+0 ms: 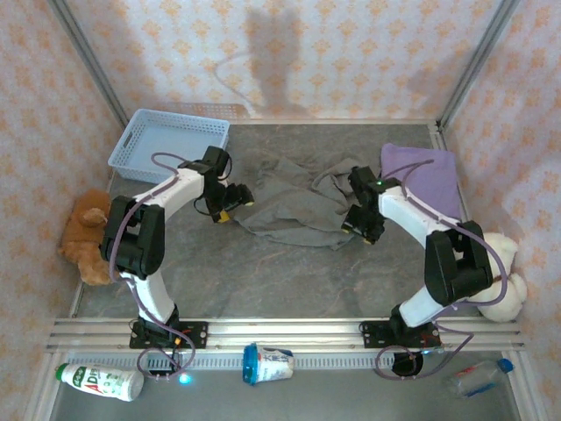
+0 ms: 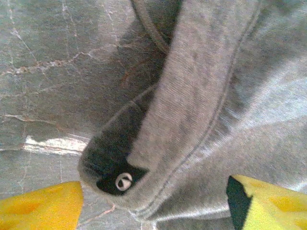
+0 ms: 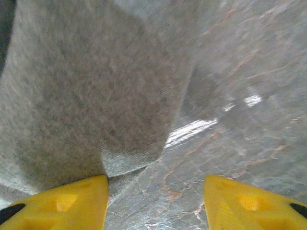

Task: Fold and stack the mixed laundry pile

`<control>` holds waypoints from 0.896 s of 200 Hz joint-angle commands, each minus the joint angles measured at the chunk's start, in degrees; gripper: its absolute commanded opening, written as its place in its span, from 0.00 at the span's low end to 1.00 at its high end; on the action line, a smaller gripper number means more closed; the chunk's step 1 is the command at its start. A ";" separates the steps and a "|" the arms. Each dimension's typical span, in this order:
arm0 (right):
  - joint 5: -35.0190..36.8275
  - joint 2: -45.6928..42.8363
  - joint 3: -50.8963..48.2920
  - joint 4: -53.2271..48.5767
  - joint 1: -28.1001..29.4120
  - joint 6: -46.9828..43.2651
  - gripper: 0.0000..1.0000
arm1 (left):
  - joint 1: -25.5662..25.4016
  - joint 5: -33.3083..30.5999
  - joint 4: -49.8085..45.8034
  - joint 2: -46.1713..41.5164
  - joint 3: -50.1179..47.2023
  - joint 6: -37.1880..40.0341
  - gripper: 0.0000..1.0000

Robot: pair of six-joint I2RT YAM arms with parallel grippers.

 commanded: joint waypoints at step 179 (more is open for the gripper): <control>8.78 8.08 70.05 -5.50 -7.54 -11.94 0.00 | 7.11 10.94 -11.22 16.37 82.83 -2.45 0.00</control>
